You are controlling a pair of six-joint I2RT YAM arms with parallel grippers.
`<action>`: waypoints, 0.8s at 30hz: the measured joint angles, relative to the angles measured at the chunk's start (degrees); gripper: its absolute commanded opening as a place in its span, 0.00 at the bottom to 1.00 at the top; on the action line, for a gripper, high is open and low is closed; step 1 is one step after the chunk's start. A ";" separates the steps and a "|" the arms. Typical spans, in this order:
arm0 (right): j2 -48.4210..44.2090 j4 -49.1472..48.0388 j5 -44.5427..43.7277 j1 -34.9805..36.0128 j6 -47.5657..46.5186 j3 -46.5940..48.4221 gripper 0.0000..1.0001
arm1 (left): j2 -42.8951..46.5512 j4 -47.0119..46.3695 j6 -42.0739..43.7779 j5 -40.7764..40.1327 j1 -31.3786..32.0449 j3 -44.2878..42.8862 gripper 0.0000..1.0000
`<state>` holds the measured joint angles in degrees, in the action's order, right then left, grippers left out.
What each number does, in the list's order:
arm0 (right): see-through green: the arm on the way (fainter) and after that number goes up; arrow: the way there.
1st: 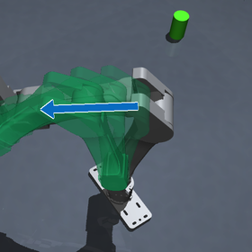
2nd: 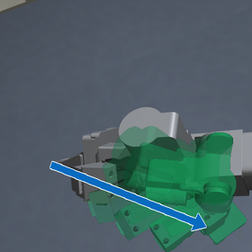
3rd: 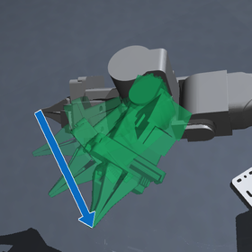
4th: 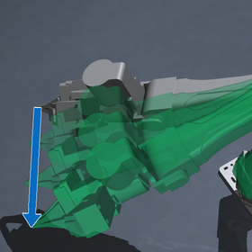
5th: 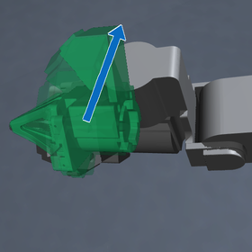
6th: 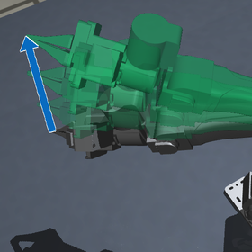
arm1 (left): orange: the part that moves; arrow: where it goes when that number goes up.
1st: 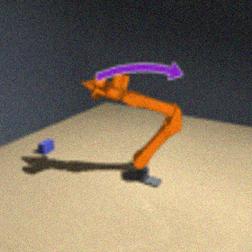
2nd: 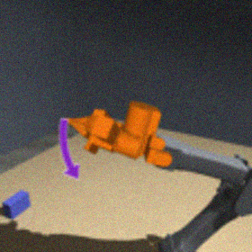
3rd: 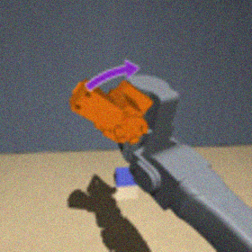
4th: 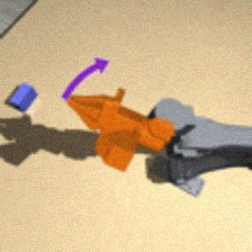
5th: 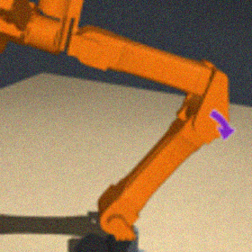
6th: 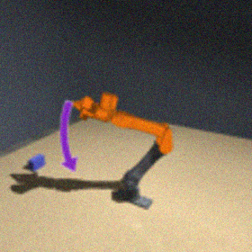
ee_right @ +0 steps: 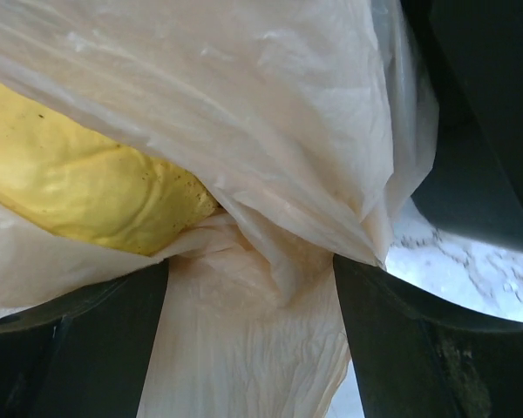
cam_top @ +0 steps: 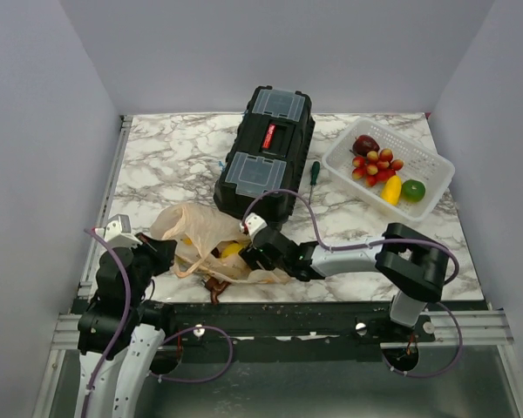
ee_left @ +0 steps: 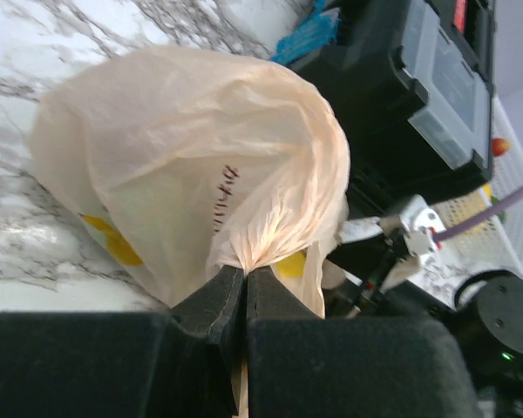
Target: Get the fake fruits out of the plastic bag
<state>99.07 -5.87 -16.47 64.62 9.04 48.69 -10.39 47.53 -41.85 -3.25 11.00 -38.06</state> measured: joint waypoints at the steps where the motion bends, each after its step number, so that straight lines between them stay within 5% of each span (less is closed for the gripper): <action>1: 0.74 -1.97 -0.04 0.00 -0.39 0.00 0.81 | -0.04 0.68 -1.14 1.60 0.00 -0.46 0.00; 8: 6.54 -8.04 0.24 0.13 -3.13 4.61 0.85 | 2.23 2.12 -6.36 9.20 0.00 -0.92 0.00; 17: 0.92 1.36 0.90 0.20 -0.85 12.11 0.93 | 3.26 2.29 -5.92 9.38 0.00 -2.97 0.00; 24: -8.46 4.00 8.22 0.15 3.30 14.01 0.56 | 2.14 2.25 -4.57 9.55 0.00 -2.97 0.00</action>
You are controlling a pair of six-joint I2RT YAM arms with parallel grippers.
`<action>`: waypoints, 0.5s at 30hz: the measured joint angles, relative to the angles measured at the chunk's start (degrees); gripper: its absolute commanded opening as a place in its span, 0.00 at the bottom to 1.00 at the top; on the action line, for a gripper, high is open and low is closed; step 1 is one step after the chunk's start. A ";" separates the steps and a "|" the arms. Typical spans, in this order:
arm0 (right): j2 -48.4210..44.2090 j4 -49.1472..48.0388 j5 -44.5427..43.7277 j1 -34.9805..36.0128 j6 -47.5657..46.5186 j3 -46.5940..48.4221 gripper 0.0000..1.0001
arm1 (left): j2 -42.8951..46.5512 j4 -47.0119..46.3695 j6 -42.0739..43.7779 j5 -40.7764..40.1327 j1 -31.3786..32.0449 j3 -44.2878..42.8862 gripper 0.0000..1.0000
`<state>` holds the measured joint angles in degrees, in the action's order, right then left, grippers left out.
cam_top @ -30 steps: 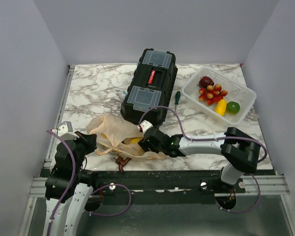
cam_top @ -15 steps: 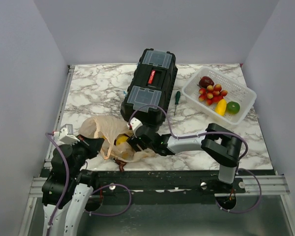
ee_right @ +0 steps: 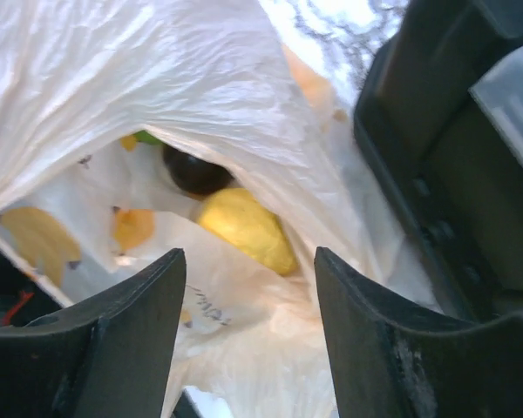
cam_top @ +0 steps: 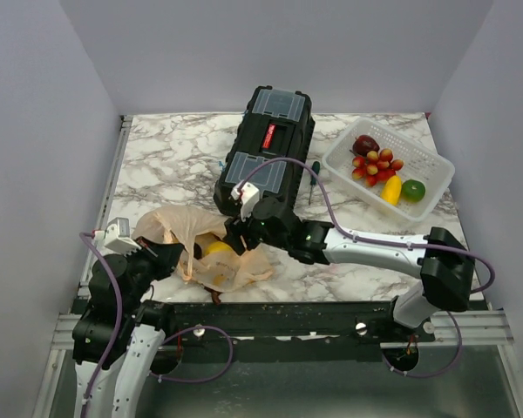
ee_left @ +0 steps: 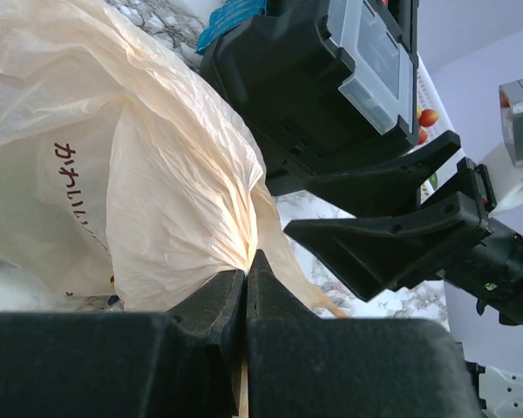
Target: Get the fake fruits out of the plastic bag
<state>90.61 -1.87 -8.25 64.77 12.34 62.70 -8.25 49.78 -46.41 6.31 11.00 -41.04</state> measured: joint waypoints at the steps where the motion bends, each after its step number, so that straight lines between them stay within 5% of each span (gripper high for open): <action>1: 0.15 -0.33 1.25 0.02 0.92 0.39 0.52 | -0.20 0.00 0.17 0.00 0.00 -0.07 0.00; 7: 5.40 -1.79 6.16 0.02 6.19 2.10 0.48 | -1.88 -0.11 2.21 0.42 0.00 -1.33 0.00; 15: 14.56 0.42 6.34 0.04 8.63 8.11 0.72 | -4.90 0.07 5.68 2.54 0.00 -1.86 0.00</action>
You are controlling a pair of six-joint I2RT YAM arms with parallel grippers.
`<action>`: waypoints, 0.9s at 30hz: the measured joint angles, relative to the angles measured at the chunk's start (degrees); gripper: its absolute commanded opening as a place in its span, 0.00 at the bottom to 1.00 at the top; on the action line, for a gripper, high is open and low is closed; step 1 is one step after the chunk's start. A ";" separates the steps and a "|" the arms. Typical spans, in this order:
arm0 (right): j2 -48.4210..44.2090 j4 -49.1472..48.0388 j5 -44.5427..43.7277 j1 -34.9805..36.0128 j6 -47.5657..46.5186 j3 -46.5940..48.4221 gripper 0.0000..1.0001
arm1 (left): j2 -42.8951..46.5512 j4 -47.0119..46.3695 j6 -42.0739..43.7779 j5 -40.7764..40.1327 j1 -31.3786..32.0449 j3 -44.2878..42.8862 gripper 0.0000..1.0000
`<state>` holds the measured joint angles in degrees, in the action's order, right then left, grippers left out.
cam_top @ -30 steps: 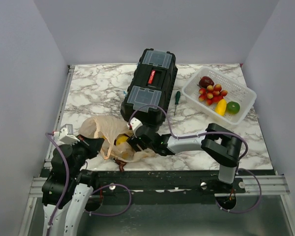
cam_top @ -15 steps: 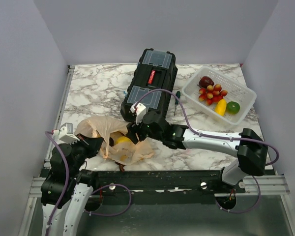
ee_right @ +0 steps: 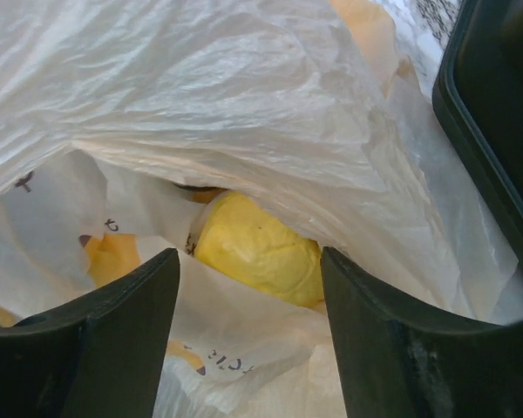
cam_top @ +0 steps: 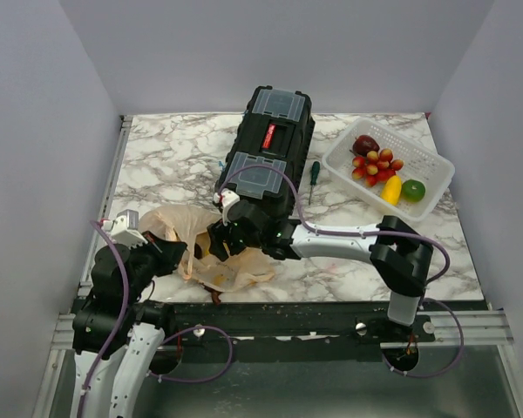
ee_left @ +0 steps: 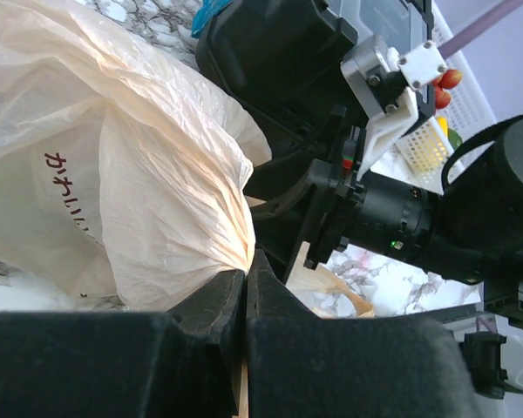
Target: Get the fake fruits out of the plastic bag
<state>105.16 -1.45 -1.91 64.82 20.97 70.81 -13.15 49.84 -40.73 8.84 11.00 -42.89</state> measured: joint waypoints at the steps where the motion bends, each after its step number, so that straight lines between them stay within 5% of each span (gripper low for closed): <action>1: 0.39 0.37 -0.37 -0.02 0.13 0.26 0.73 | -0.24 0.00 0.55 0.42 0.00 0.00 0.00; 27: 7.85 10.60 -7.04 1.51 1.01 8.55 0.87 | -2.51 -0.72 8.76 1.31 0.00 1.51 0.00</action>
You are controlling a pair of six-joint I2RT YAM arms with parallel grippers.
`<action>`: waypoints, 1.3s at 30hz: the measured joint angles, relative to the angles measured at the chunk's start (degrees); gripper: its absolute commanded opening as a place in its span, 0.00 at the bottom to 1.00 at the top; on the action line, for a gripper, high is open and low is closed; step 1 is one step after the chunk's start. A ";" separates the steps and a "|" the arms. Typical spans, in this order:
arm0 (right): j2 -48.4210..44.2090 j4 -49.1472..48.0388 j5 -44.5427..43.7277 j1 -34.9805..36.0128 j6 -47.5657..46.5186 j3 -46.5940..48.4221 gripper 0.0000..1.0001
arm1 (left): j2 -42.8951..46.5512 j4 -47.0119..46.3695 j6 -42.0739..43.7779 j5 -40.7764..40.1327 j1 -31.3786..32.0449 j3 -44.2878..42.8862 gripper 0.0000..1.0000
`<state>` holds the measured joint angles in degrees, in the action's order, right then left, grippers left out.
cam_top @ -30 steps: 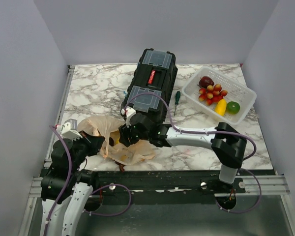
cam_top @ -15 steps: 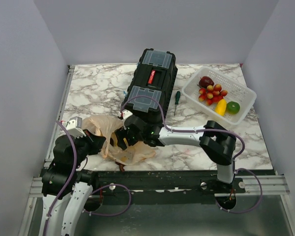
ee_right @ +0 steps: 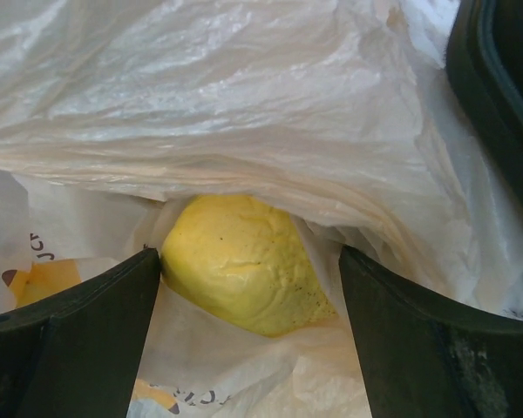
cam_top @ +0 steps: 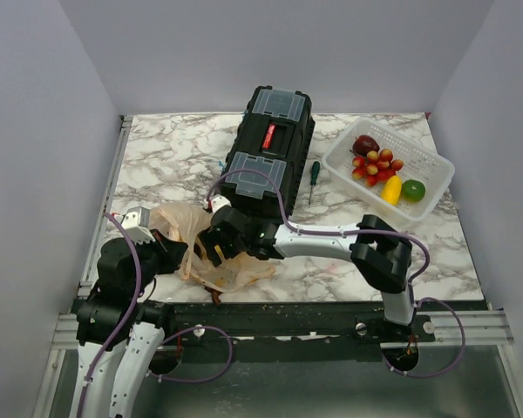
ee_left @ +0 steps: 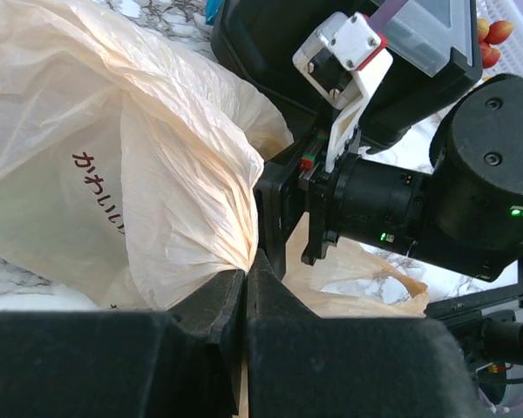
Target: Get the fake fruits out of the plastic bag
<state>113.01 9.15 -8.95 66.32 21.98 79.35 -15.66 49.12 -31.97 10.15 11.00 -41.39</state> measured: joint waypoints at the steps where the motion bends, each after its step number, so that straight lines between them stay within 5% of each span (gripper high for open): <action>1: 0.00 1.05 -0.31 0.09 0.00 0.59 0.88 | 0.02 0.00 0.07 0.00 0.00 0.00 0.00; 5: -1.60 3.43 -0.68 0.37 0.09 1.25 0.87 | 0.31 -0.07 0.11 -0.02 0.00 0.02 0.00; 10: -5.70 4.17 -0.63 0.48 1.16 1.31 0.62 | 1.01 -0.09 0.11 -0.02 0.00 0.02 0.00; 16: -6.49 4.00 0.42 0.48 2.69 1.57 0.55 | 1.03 -0.11 0.11 -0.02 0.00 0.04 0.00; 24: -2.82 3.98 1.40 0.48 2.34 2.25 0.69 | 1.03 -0.13 0.20 -0.02 0.00 0.04 0.00; 39: 2.23 3.17 1.09 0.48 -0.20 3.52 0.82 | 1.03 -0.15 0.28 -0.02 0.00 0.04 0.00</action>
<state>115.24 12.32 -7.86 66.81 21.78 82.87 -14.63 48.97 -31.68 10.13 11.00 -41.34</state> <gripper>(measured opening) 0.813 0.003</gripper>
